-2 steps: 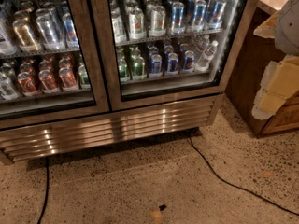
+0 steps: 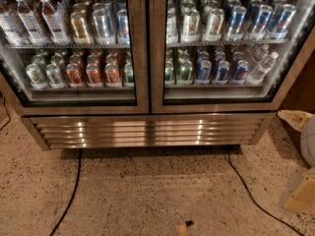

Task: Open right fridge door

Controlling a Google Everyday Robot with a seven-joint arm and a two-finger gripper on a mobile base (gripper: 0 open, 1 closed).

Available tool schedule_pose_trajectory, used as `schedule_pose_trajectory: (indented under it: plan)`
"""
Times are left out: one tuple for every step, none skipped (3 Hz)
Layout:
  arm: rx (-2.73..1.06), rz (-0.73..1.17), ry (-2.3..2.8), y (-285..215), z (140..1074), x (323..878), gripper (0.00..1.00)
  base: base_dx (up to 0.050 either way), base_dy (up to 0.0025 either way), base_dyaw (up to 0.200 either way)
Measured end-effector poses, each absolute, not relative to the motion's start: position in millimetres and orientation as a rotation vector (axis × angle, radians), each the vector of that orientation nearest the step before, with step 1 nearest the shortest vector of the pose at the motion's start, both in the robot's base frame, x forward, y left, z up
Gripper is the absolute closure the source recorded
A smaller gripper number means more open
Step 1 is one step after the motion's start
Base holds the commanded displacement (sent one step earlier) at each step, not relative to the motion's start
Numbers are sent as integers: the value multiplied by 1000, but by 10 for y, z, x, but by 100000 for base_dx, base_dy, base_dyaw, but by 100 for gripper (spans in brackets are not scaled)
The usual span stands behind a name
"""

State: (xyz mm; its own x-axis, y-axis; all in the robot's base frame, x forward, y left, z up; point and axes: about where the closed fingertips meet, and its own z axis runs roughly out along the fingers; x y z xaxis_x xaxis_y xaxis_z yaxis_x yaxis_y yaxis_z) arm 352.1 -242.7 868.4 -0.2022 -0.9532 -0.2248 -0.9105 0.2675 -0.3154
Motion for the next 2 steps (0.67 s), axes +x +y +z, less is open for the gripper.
schedule_pose_trajectory:
  plan:
    - [-1694, -159, 2174, -2476, 8503, 3394, 19, 0, 0, 0]
    - [-1694, -159, 2174, -2501, 8413, 3330, 15, 0, 0, 0]
